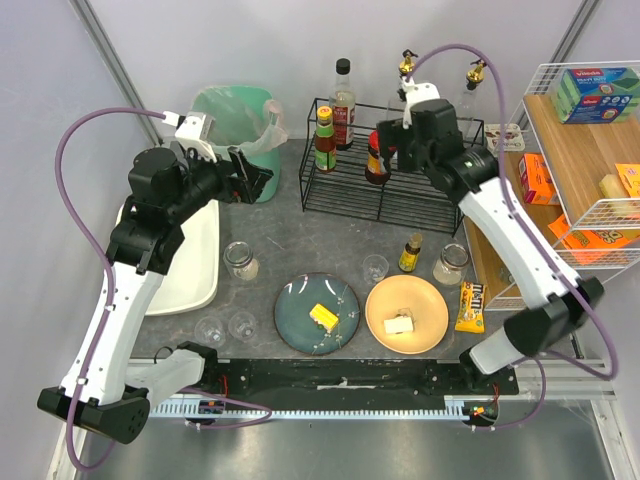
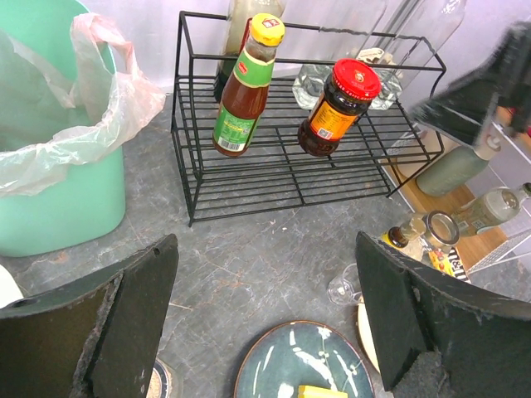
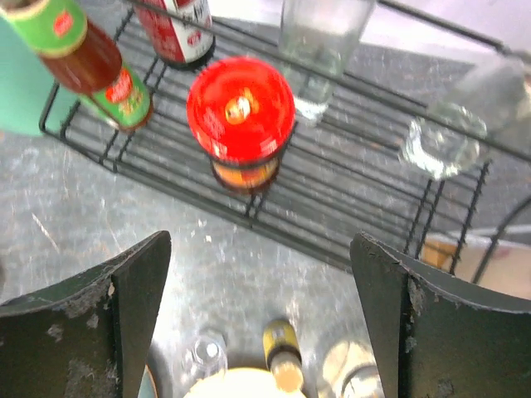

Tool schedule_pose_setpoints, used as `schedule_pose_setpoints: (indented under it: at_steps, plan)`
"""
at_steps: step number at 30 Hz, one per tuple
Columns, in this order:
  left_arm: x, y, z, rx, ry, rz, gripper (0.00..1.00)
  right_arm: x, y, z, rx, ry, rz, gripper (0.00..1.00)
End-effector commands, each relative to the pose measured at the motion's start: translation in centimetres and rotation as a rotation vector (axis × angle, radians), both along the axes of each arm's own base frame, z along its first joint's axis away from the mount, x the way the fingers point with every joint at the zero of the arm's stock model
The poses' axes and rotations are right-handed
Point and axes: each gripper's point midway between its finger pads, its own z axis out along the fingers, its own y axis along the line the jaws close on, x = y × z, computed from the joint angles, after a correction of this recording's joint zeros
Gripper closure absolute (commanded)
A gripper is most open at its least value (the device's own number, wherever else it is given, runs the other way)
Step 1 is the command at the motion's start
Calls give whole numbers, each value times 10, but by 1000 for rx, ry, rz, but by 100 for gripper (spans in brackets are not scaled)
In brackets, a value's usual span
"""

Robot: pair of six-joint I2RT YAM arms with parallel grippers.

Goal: Clear the kitchen counter

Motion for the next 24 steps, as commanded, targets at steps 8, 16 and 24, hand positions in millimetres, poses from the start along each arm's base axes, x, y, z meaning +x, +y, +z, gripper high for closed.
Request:
schedule_pose_setpoints:
  at_steps: [8, 16, 24]
  plan:
    - [2, -11, 4, -11, -23, -59, 7, -102, -40, -86, -24, 295, -38, 7]
    - [1, -10, 0, -14, -18, -58, 8, -126, -44, -145, -41, 427, -41, 19]
    - [0, -9, 0, -14, -20, -53, 8, -125, -41, -175, -31, 456, -47, 35]
